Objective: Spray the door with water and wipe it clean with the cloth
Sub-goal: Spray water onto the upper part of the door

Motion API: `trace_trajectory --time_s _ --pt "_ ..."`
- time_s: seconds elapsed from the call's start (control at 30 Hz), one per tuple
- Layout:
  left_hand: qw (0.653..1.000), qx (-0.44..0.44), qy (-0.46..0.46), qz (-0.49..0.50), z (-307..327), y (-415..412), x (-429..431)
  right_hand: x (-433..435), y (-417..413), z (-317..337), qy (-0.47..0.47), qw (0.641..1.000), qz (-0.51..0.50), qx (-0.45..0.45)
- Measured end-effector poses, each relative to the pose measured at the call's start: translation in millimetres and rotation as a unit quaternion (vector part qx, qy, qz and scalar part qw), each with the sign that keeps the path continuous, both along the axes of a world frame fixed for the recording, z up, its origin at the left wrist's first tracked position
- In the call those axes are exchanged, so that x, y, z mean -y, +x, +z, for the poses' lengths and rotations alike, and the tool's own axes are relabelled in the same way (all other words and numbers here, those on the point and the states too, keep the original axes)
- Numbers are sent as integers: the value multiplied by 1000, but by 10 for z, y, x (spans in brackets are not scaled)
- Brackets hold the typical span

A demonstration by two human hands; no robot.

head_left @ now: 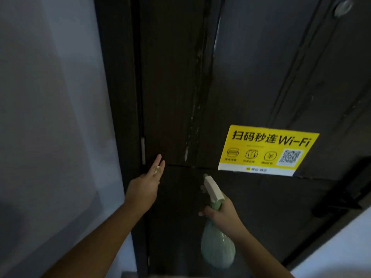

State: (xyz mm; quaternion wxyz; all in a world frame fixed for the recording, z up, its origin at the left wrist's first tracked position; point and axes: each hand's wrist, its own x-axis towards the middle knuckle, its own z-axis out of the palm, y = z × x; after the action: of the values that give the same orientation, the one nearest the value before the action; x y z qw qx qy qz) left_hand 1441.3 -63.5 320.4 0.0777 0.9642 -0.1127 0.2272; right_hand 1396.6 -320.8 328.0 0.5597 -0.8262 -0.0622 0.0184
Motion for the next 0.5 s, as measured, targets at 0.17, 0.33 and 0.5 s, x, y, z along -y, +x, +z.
trace_trajectory --time_s 0.17,0.33,0.5 --pt "991 -120 21 56 -862 -223 52 -31 6 -625 -7 996 33 -87" --pt "983 -152 -5 103 -1286 -216 135 -112 144 -953 -48 989 62 -126" --pt "989 -112 -31 96 -1739 -135 256 -236 447 -1272 -39 992 84 -87"
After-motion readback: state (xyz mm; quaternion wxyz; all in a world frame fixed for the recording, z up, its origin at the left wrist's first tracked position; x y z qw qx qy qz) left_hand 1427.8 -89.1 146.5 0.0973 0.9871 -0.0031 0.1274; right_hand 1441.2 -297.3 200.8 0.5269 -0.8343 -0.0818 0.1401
